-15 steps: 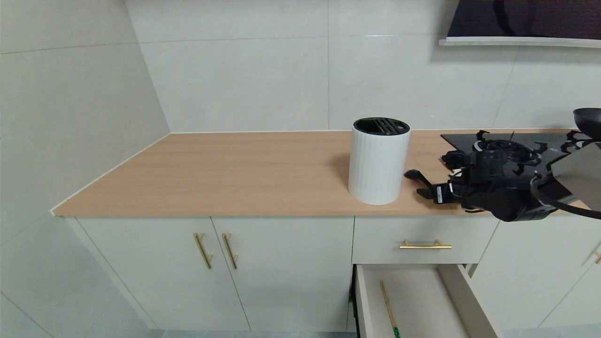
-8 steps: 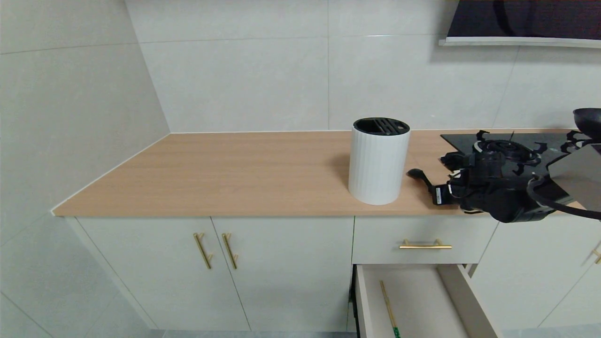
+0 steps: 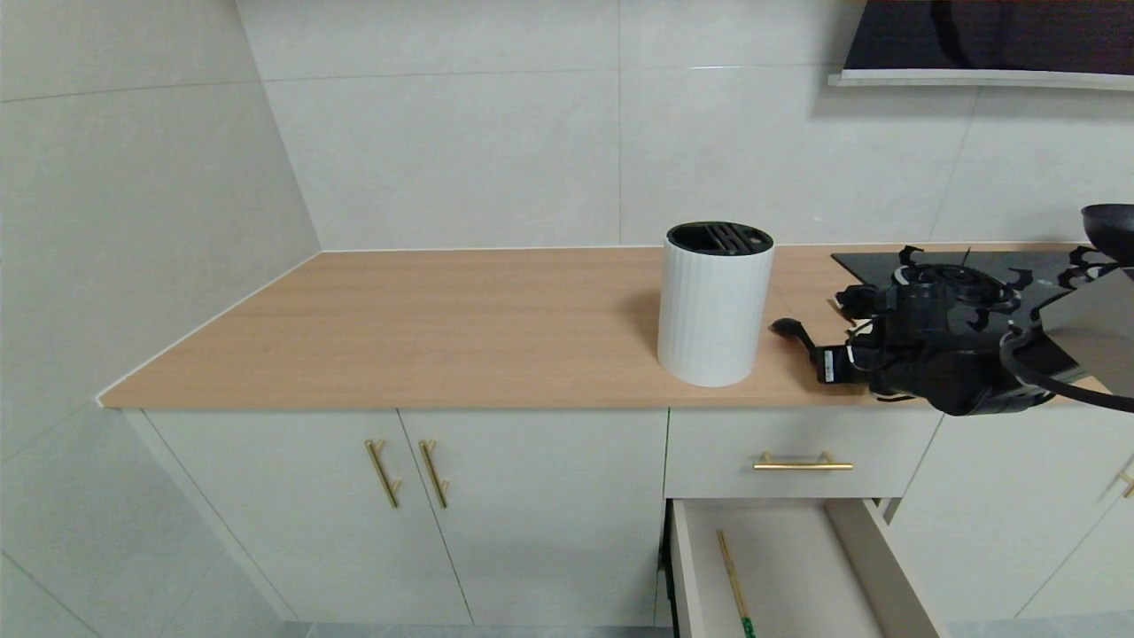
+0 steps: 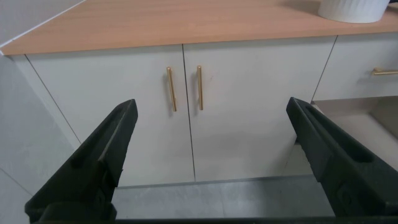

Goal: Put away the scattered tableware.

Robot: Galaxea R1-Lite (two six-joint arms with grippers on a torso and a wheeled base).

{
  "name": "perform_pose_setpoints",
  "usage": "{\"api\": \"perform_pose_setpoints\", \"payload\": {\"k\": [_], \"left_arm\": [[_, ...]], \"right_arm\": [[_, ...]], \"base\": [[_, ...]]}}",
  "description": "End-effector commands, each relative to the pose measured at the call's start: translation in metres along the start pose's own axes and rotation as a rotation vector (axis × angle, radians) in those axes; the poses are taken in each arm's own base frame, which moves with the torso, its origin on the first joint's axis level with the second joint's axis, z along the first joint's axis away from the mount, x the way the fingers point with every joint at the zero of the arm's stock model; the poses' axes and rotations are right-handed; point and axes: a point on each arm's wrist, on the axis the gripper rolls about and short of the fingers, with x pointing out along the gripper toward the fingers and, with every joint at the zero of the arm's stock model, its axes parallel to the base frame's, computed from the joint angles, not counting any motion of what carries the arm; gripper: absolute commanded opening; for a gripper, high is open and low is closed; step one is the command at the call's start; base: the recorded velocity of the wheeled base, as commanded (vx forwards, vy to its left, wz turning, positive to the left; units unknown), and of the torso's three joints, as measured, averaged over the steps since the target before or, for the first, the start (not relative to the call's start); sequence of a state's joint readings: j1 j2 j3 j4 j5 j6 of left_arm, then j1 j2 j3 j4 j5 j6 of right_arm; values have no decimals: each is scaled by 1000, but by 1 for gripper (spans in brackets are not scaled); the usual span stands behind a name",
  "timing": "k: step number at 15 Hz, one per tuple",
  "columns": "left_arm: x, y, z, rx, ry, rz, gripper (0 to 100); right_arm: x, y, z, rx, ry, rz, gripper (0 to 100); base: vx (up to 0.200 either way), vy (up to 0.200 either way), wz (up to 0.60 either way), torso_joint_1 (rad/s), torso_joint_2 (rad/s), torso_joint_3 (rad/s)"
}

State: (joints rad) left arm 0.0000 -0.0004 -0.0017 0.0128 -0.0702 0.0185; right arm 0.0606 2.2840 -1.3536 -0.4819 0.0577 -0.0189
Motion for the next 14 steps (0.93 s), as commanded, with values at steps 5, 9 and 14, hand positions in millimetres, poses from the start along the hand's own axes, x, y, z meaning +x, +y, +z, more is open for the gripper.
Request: {"api": "perform_pose_setpoints", "payload": {"k": [5, 9, 14], "left_arm": [[0, 0, 0, 0, 0, 0, 100], [0, 0, 0, 0, 2, 0, 100], [0, 0, 0, 0, 0, 0, 100]], "right_arm": [[-57, 10, 7, 101, 12, -13, 0], [-142, 18, -11, 136, 43, 3, 0], [-213, 47, -48, 78, 91, 92, 0]], "base": [[0, 0, 0, 0, 0, 0], [0, 0, 0, 0, 0, 0], [0, 0, 0, 0, 0, 0]]}}
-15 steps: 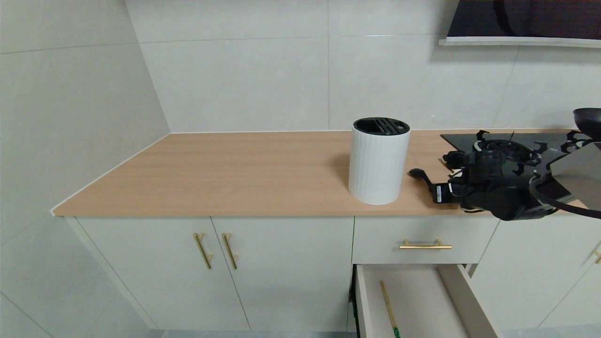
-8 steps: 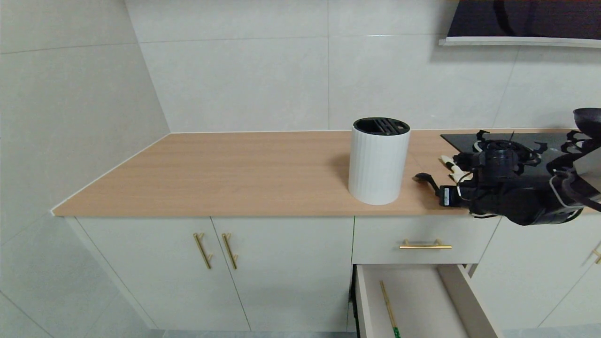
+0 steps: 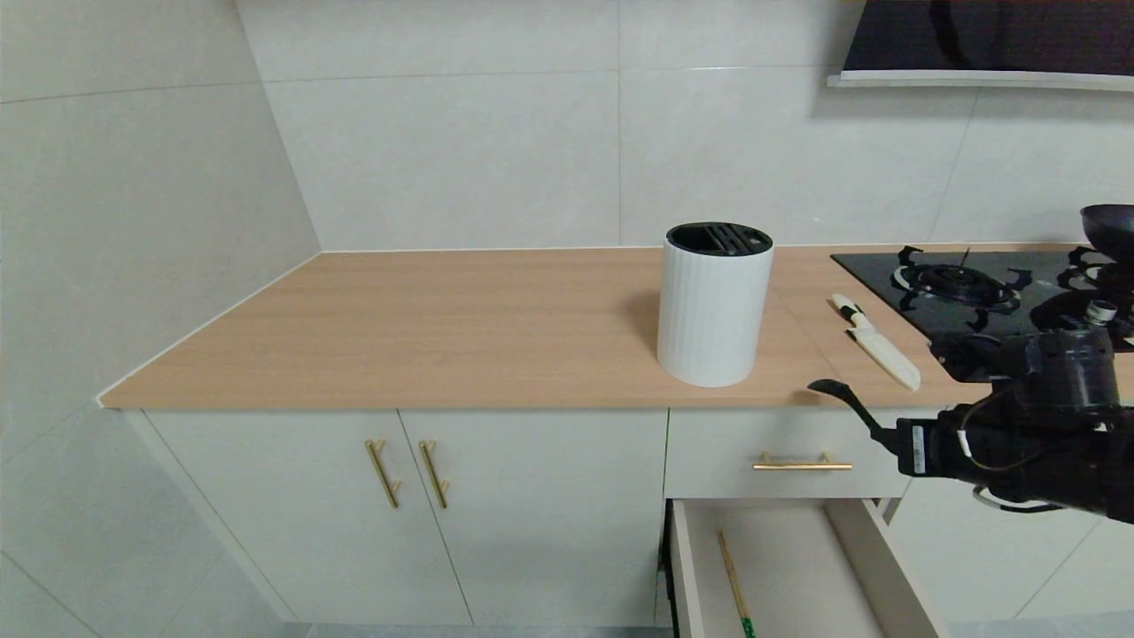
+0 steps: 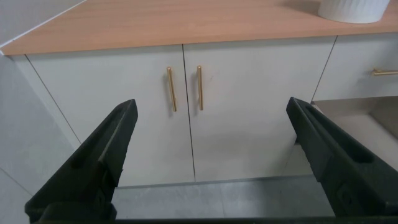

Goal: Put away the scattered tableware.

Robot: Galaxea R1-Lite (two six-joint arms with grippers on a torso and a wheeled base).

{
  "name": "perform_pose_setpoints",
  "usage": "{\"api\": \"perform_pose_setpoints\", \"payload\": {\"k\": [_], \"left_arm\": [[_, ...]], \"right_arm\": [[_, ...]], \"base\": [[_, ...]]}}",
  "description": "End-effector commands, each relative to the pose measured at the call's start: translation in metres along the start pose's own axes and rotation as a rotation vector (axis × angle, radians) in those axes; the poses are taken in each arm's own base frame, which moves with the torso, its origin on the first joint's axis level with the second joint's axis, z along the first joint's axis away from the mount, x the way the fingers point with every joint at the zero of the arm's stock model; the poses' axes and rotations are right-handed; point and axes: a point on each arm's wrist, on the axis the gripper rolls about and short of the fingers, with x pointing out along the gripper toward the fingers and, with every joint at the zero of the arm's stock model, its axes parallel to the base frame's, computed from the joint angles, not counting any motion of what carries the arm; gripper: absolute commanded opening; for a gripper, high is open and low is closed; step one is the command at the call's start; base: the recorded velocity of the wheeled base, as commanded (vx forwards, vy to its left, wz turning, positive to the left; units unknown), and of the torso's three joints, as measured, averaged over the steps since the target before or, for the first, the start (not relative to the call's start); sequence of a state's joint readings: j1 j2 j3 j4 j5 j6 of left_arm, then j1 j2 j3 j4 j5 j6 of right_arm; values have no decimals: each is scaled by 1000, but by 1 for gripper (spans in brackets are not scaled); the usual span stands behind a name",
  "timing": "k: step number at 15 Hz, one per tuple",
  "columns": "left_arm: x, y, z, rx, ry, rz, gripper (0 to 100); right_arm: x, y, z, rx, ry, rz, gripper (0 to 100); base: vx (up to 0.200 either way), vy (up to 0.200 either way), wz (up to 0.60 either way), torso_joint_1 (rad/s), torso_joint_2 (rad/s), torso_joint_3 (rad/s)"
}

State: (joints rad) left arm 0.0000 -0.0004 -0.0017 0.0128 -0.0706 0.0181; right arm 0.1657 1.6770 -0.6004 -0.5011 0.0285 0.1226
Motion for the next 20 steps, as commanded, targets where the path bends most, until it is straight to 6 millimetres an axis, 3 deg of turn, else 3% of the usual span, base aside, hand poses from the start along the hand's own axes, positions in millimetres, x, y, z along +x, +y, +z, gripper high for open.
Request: {"api": "perform_pose_setpoints", "payload": {"k": [1, 3, 16, 20], "left_arm": [[0, 0, 0, 0, 0, 0, 100], [0, 0, 0, 0, 2, 0, 100], [0, 0, 0, 0, 0, 0, 100], [0, 0, 0, 0, 2, 0, 100]], "right_arm": [[-29, 11, -9, -27, -29, 39, 0], [-30, 13, -19, -78, 5, 47, 0], [-8, 14, -37, -100, 110, 48, 0], [-6, 14, -37, -99, 110, 46, 0]], "base": [[0, 0, 0, 0, 0, 0], [0, 0, 0, 0, 0, 0], [0, 0, 0, -3, 6, 5], [0, 0, 0, -178, 392, 218]]}}
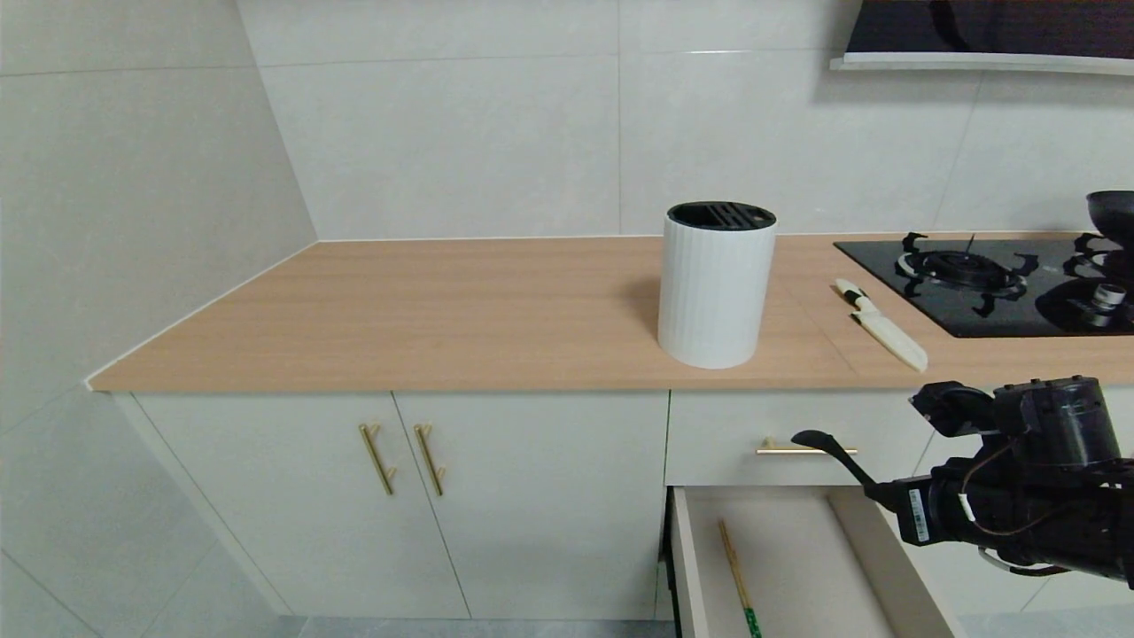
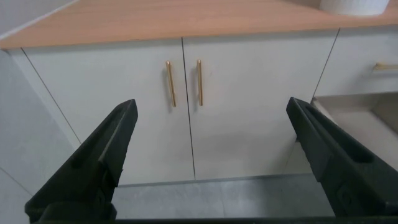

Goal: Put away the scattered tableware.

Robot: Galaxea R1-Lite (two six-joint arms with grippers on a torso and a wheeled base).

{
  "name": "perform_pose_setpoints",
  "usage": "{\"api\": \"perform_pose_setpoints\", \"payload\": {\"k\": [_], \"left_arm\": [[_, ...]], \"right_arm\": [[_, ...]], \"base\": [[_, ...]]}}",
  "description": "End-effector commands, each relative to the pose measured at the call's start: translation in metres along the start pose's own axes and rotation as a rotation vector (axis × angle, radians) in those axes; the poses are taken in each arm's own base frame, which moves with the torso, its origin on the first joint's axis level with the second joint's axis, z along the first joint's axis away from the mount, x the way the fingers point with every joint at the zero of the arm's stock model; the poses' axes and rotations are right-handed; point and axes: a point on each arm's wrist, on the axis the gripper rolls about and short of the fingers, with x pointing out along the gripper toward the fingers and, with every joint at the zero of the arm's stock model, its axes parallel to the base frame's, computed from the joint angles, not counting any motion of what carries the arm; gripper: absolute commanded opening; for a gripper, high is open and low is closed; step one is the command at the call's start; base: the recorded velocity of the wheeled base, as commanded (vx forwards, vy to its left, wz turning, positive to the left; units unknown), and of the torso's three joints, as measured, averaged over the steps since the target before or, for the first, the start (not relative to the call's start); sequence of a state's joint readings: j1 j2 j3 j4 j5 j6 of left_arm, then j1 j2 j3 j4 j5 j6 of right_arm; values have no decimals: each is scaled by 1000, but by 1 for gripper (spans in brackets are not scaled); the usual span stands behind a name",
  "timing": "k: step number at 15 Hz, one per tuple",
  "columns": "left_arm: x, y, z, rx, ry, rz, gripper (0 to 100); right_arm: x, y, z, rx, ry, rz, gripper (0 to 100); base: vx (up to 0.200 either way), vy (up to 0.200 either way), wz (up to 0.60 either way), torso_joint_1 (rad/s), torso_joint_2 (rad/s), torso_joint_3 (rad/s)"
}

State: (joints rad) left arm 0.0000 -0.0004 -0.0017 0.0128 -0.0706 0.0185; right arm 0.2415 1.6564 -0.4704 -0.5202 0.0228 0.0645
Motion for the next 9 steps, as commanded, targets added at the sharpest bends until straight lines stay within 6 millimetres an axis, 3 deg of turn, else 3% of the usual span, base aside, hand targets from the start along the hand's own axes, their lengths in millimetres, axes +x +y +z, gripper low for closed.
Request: {"api": "perform_pose_setpoints", "payload": {"k": [1, 9], "left_arm": [[0, 0, 0, 0, 0, 0, 100], [0, 0, 0, 0, 0, 0, 100]], "right_arm": [[5, 0, -3, 0, 23, -1, 0], [11, 0, -5, 2, 34, -1, 0]], "base": [[0, 0, 0, -207, 486, 266], [0, 0, 0, -200, 492, 284]]}}
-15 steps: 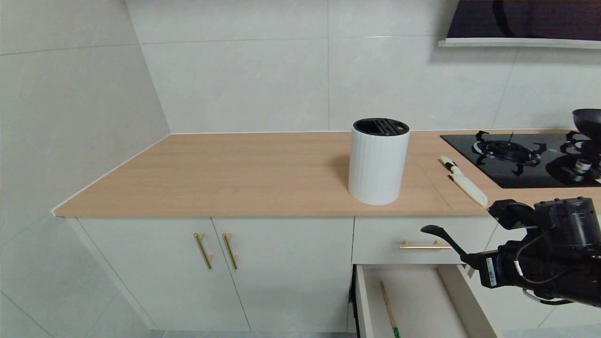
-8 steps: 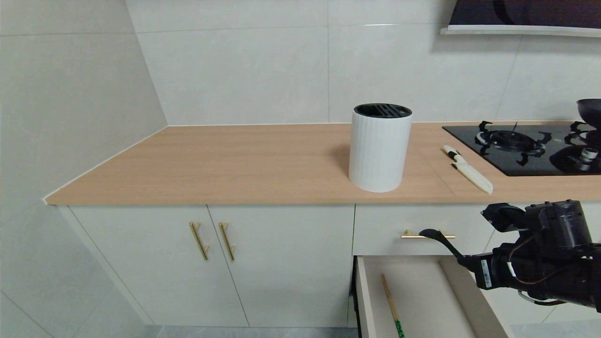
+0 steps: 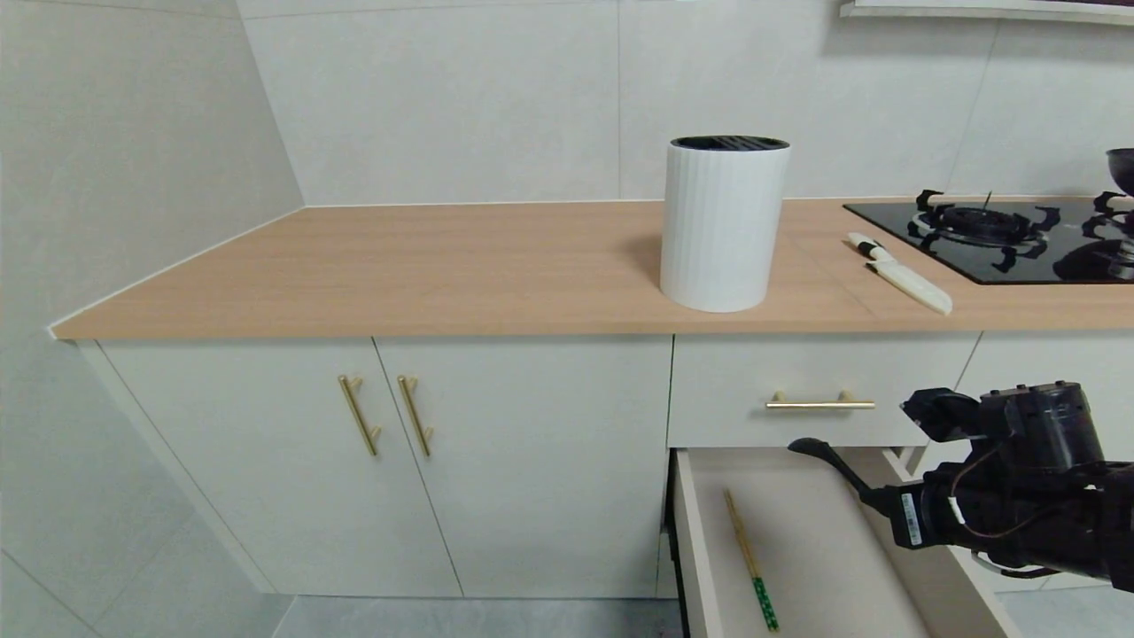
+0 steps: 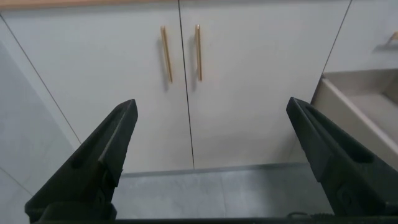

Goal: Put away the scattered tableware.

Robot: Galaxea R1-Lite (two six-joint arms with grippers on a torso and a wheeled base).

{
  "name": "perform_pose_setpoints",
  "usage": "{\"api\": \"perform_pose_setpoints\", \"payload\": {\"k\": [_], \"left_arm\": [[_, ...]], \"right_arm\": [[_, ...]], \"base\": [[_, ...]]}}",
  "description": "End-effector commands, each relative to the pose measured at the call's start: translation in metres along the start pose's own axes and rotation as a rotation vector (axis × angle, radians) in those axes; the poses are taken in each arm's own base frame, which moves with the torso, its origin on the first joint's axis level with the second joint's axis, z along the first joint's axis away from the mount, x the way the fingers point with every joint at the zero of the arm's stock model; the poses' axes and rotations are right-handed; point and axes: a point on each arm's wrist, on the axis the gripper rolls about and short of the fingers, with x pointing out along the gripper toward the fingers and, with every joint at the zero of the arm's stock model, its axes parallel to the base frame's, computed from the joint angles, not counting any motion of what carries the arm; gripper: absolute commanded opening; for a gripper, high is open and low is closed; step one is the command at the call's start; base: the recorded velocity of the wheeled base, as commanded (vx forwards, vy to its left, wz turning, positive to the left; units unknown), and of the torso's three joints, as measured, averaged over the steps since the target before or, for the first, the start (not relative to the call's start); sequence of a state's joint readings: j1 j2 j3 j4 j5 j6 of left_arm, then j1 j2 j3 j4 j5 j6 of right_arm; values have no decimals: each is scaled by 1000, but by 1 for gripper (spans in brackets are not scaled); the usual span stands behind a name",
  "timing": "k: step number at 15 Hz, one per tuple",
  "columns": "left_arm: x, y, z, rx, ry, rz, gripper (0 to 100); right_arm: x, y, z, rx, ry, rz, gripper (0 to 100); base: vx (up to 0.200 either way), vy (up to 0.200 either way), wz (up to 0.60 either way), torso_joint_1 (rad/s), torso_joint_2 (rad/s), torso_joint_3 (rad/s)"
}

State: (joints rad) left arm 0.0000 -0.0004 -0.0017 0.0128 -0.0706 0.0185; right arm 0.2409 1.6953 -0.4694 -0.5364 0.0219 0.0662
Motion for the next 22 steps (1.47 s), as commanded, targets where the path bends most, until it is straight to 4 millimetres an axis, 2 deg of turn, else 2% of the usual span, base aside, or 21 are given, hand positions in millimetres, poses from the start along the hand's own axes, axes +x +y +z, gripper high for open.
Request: {"api": "perform_pose_setpoints", "payload": {"k": [1, 9, 16, 20, 22], "left_arm": [[0, 0, 0, 0, 2, 0, 100], [0, 0, 0, 0, 0, 0, 100], [0, 0, 0, 0, 0, 0, 100], [0, 0, 0, 0, 0, 0, 100], [0, 0, 0, 0, 0, 0, 100]], "right_arm": [[4, 0, -2, 0, 16, 0, 0], [6, 0, -3, -1, 22, 1, 0], [10, 0, -5, 0, 36, 0, 0], [50, -5, -10, 20, -1, -37, 0], [81, -7, -17, 89, -16, -128, 0]], "base": [[0, 0, 0, -173, 471, 290], [0, 0, 0, -145, 458, 310], [0, 0, 0, -19, 77, 56], [0, 0, 0, 0, 0, 0], [0, 0, 0, 0, 0, 0]]}}
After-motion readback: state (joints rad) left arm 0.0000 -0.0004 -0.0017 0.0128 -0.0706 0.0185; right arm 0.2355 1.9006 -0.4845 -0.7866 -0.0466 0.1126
